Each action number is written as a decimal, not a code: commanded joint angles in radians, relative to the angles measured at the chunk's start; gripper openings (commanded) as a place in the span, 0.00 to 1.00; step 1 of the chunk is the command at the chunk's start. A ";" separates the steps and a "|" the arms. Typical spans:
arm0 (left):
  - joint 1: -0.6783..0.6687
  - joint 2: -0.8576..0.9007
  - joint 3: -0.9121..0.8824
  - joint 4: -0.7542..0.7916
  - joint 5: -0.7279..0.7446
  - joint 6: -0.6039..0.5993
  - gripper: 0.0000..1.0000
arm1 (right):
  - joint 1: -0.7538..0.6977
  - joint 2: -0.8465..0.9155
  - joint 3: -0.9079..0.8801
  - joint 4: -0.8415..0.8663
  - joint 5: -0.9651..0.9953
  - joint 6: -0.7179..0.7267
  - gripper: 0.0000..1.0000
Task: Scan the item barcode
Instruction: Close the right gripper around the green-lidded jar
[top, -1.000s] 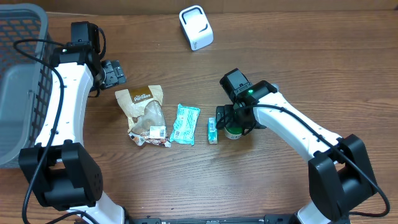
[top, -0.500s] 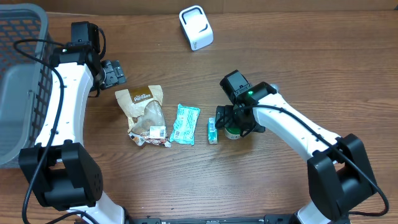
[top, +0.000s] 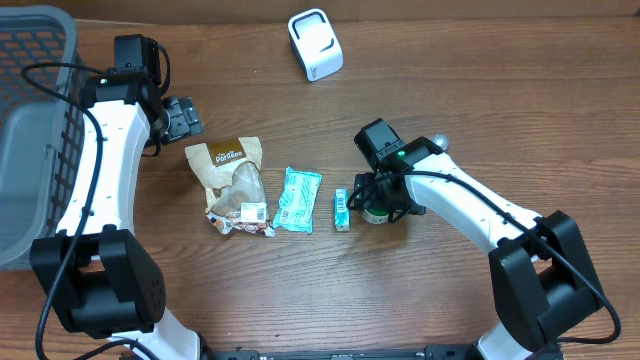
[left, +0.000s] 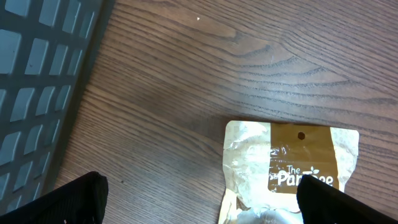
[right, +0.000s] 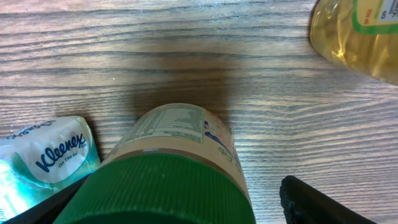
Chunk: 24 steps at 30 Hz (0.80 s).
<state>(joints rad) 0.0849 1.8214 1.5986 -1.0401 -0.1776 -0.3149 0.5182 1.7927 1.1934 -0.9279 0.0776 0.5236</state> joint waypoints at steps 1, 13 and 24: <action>-0.009 -0.017 0.007 0.001 -0.013 0.004 1.00 | -0.003 0.003 -0.008 -0.005 0.039 0.002 0.87; -0.009 -0.017 0.007 0.001 -0.013 0.004 0.99 | -0.036 0.003 -0.005 -0.019 0.042 -0.026 0.87; -0.010 -0.017 0.007 0.001 -0.013 0.004 1.00 | -0.045 0.003 -0.001 -0.027 -0.001 -0.027 1.00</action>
<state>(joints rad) 0.0849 1.8214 1.5986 -1.0401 -0.1776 -0.3149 0.4774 1.7927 1.1934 -0.9585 0.0818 0.4973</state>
